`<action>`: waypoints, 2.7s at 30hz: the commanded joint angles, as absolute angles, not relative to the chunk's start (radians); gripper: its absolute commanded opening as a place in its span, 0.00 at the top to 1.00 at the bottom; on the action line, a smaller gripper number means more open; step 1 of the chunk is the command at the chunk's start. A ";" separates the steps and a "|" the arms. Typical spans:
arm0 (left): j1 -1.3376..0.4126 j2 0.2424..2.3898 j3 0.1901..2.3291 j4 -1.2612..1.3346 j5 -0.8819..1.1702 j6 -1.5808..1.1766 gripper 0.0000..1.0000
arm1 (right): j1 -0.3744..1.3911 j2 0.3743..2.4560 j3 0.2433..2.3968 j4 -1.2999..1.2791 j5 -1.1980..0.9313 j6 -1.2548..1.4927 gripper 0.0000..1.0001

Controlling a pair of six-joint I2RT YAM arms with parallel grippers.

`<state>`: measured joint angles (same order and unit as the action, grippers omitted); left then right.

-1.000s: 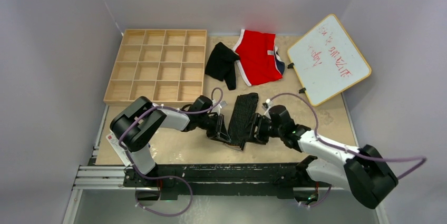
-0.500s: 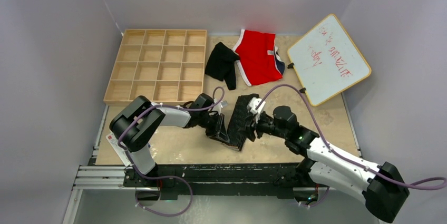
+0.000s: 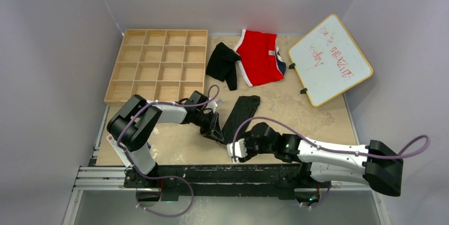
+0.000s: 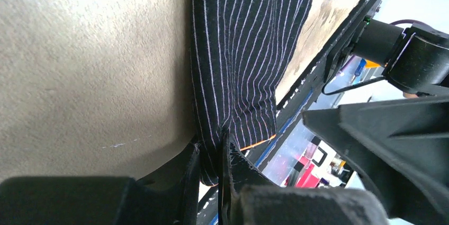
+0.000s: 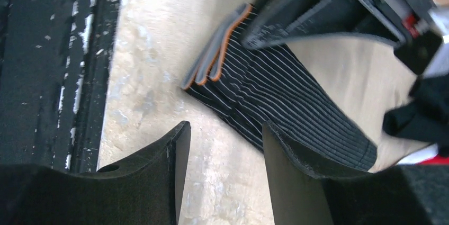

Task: Roll the underwear
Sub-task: Roll the underwear to the center of the board.

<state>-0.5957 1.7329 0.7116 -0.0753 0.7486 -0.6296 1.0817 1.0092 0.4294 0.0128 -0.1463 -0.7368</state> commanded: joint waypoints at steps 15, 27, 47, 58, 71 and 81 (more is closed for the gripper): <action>-0.583 1.739 0.698 -0.140 0.686 -0.527 1.00 | 1.220 1.208 0.396 0.226 -0.048 -1.035 0.46; -0.577 1.760 0.696 -0.129 0.690 -0.530 1.00 | 1.227 1.295 0.399 0.244 -0.093 -1.000 0.46; -0.565 1.723 0.683 -0.127 0.674 -0.555 0.98 | 1.235 1.355 0.379 0.404 -0.014 -0.946 0.76; -0.502 1.600 0.599 -0.067 0.631 -0.676 0.64 | 1.233 1.324 0.333 0.517 -0.067 -0.792 1.00; -0.462 1.384 0.537 -0.086 0.542 -0.758 0.39 | 1.213 1.331 0.228 0.841 -0.188 -0.432 1.00; -0.462 1.379 0.512 -0.024 0.606 -0.796 0.39 | 1.094 1.354 0.145 1.045 -0.178 0.078 1.00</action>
<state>-0.4667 1.3968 0.5232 -0.0784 0.5735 -0.7658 1.1782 1.3445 0.1638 0.9279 -0.1497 -0.2436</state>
